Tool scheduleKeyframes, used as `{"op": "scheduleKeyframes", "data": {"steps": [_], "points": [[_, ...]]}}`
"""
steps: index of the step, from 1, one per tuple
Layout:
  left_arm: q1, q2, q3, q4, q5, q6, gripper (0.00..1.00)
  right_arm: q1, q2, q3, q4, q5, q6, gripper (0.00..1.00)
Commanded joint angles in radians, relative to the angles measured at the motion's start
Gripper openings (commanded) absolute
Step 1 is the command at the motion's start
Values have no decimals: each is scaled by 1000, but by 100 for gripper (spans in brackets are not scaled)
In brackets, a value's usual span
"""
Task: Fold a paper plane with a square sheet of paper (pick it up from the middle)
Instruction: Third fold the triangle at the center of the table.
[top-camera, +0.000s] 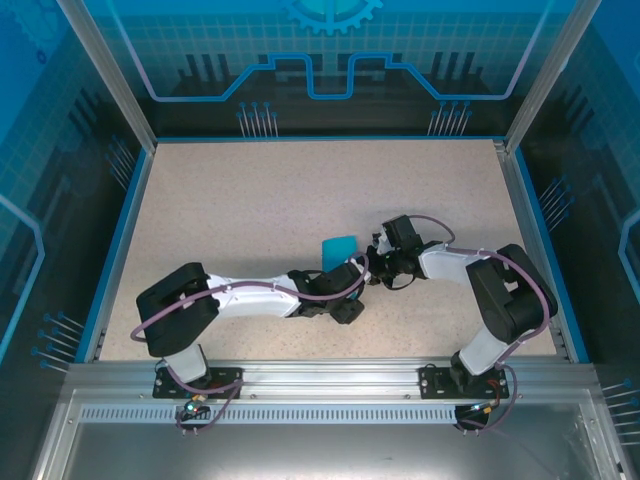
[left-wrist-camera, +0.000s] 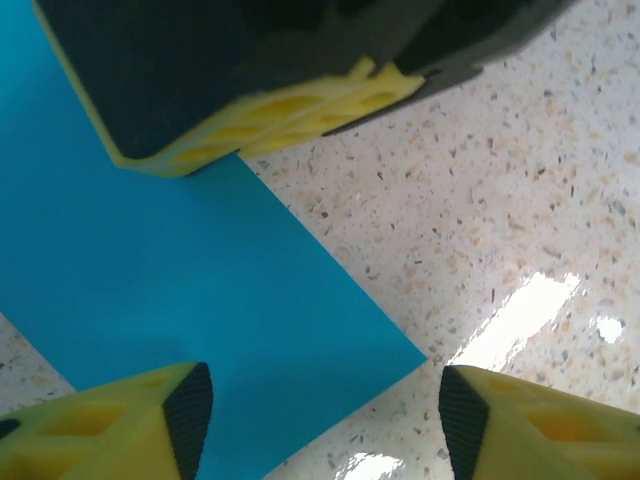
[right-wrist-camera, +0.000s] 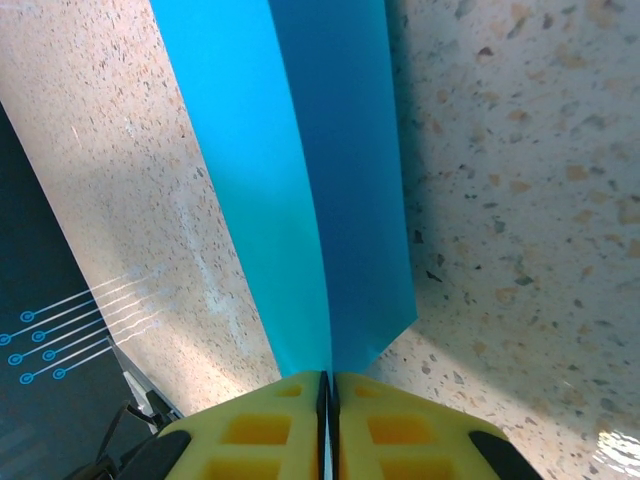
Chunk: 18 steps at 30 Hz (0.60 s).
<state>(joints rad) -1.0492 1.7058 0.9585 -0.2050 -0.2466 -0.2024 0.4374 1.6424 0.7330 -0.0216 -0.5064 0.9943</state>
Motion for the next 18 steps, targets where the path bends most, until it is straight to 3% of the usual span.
{"op": "scheduleKeyframes", "data": {"steps": [1,8,13,18], "points": [[0,11,22,7,-41,1,55,-22,8,-2,-18,-18,-3,12],[2,-16,-7,26,-56,-6,27,-35,-9,-6,-35,-16,-18,14],[27,-32,-16,29,-35,-26,14,-42,-29,-4,-59,-8,-36,17],[72,-72,-58,65,45,-36,7,-45,-41,-3,-69,-11,-47,17]]}}
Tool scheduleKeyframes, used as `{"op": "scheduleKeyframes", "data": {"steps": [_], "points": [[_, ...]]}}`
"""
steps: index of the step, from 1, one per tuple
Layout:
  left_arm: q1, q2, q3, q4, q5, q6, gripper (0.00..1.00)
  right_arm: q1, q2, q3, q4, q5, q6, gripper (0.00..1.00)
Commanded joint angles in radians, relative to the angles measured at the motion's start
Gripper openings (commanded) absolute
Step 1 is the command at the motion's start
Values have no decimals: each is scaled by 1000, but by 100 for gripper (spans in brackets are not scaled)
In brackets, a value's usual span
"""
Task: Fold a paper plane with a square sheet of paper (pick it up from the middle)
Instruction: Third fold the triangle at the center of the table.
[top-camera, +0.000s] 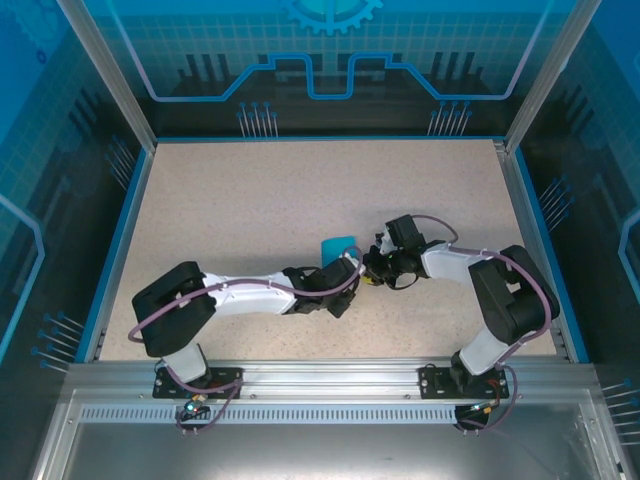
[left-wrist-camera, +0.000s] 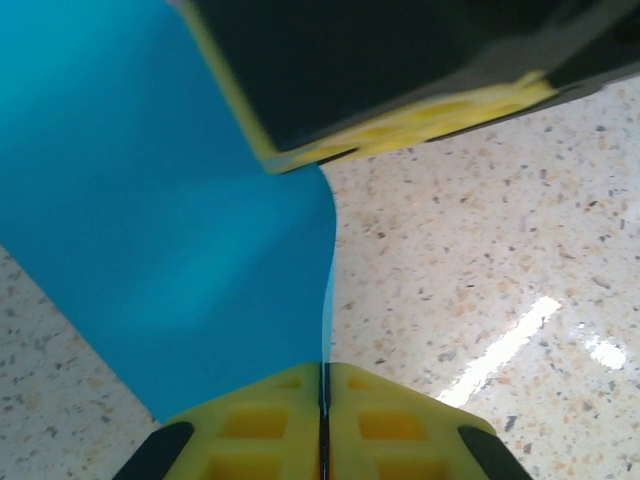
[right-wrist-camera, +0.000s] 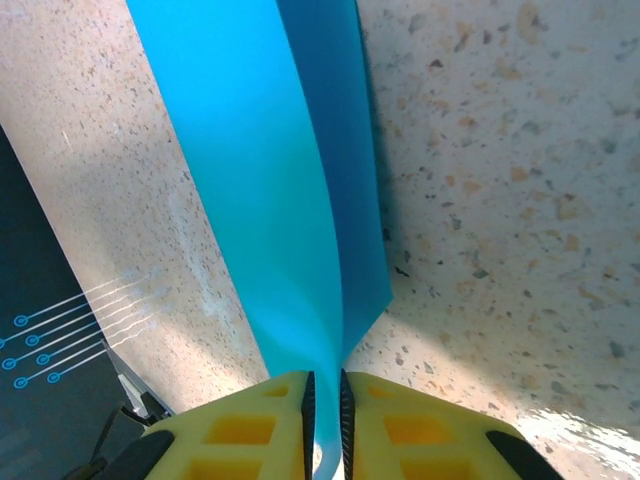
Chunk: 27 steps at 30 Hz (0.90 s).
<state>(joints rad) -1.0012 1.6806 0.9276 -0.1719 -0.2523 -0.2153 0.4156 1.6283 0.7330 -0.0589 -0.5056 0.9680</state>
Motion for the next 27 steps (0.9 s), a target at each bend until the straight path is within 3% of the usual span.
{"op": "scheduleKeyframes", "data": {"steps": [1,5,11,19,27], "points": [[35,-55,-35,36,62,-23,7,-26,-28,-1,-35,-15,-24,18],[80,-80,-69,61,156,-29,5,-40,-58,-2,-54,-3,-45,23],[147,-97,-102,92,291,-51,4,-50,-159,22,-141,119,-131,33],[205,-93,-105,99,390,-58,6,0,21,192,-142,62,-203,17],[243,-74,-98,91,462,-49,6,27,191,353,-233,109,-281,14]]}}
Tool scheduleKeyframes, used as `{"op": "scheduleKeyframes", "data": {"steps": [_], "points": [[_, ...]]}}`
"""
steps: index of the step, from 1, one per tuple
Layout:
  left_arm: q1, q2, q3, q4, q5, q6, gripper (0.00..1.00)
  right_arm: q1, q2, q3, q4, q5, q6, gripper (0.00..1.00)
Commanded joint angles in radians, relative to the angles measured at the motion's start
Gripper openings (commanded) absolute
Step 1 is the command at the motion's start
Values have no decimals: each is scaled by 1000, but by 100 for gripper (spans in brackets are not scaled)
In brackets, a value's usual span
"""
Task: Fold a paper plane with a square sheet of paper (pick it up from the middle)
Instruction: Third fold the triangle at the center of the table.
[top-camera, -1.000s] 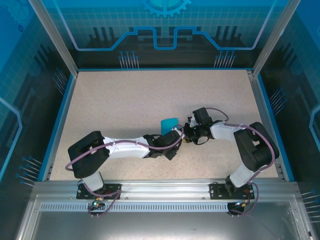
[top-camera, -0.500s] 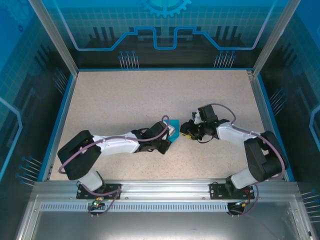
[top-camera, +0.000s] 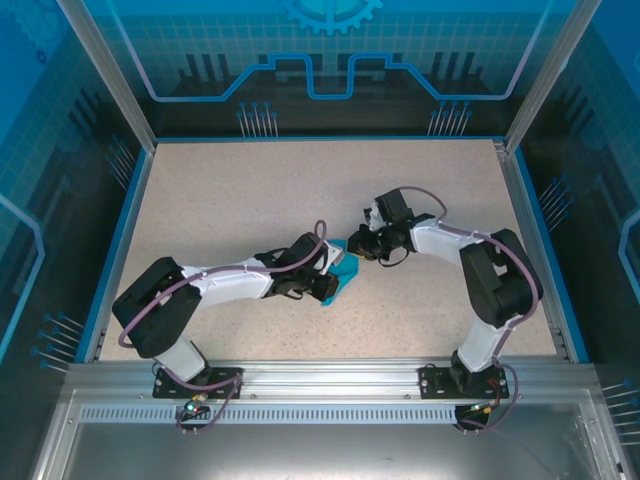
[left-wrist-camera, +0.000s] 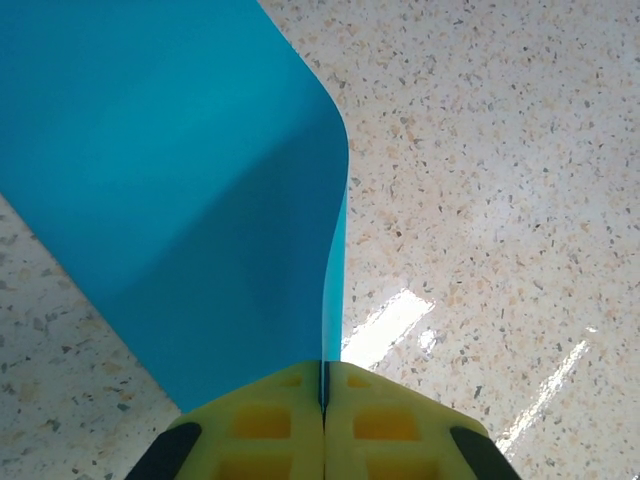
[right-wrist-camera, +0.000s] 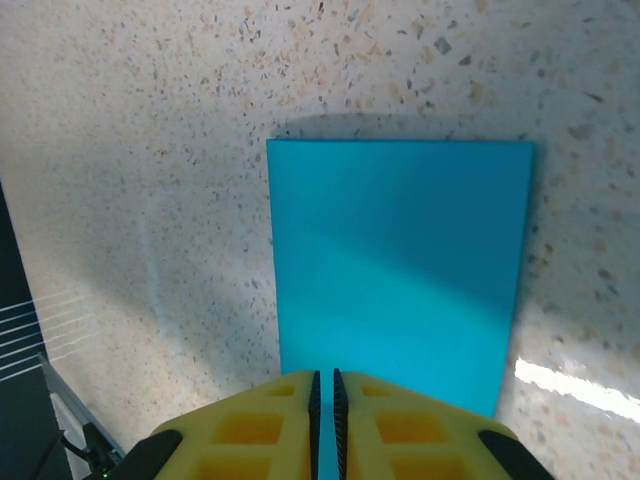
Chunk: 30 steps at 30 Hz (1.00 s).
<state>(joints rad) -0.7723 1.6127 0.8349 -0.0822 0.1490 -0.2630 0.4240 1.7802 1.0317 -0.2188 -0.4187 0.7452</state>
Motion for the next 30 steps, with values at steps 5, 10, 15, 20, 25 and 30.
{"op": "scheduleKeyframes", "data": {"steps": [5,10,15,20,25,30], "points": [[32,11,9,-14,91,9,7,32,138,130,-153,77,-114,14],[62,24,19,-27,119,13,7,42,177,154,-181,108,-143,14],[86,47,48,-55,138,26,9,41,188,156,-189,117,-152,14],[103,76,72,-76,144,30,9,42,191,166,-198,122,-157,14],[111,99,86,-91,131,31,10,42,184,160,-200,126,-158,15],[112,119,96,-83,118,23,12,42,185,160,-203,119,-158,15]]}}
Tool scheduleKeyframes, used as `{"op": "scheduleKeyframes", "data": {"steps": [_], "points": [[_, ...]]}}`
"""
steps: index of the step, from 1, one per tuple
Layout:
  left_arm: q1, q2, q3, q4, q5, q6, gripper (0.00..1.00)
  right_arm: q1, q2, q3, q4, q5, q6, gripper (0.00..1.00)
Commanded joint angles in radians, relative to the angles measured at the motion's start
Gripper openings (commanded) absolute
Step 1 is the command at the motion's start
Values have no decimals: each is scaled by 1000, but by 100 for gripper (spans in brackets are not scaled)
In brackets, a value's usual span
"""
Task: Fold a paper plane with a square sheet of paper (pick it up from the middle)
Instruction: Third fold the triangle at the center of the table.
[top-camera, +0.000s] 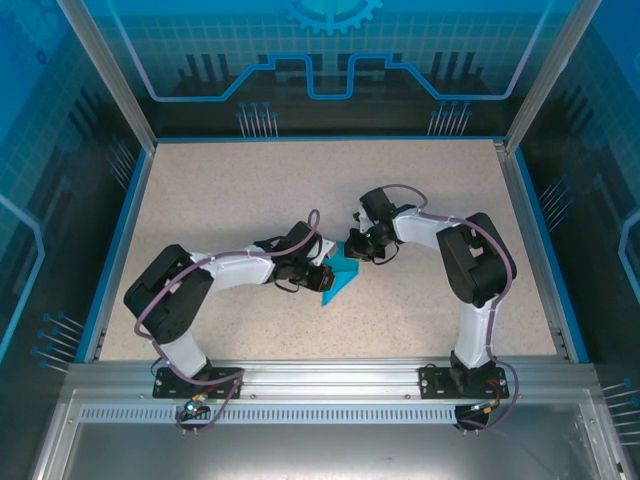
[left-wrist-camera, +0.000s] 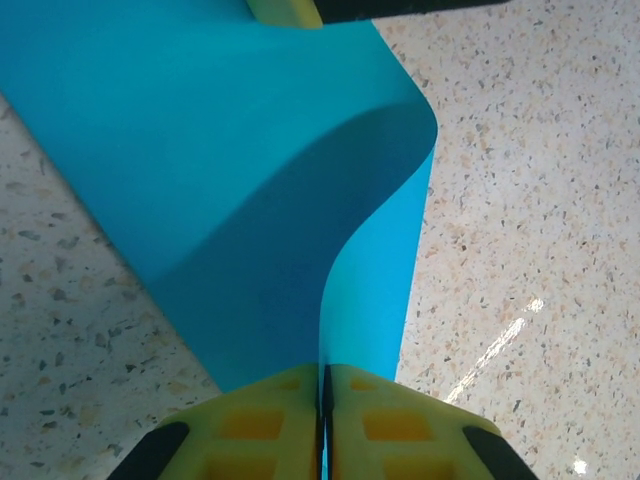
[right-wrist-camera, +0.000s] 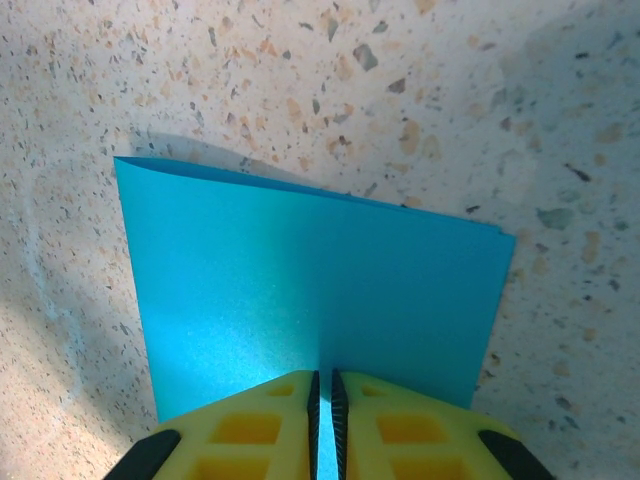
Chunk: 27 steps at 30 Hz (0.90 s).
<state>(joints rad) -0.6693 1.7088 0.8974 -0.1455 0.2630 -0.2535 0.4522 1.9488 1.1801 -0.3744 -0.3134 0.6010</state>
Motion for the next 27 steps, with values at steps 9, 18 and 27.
{"op": "scheduleKeyframes", "data": {"steps": [9,18,27], "points": [[8,30,48,-33,-19,20,12,14,17,1,-44,16,-9,16],[8,51,65,-60,-51,19,12,14,14,-7,-44,21,-6,16],[10,61,65,-62,-71,28,12,15,16,-4,-46,22,-2,16]]}}
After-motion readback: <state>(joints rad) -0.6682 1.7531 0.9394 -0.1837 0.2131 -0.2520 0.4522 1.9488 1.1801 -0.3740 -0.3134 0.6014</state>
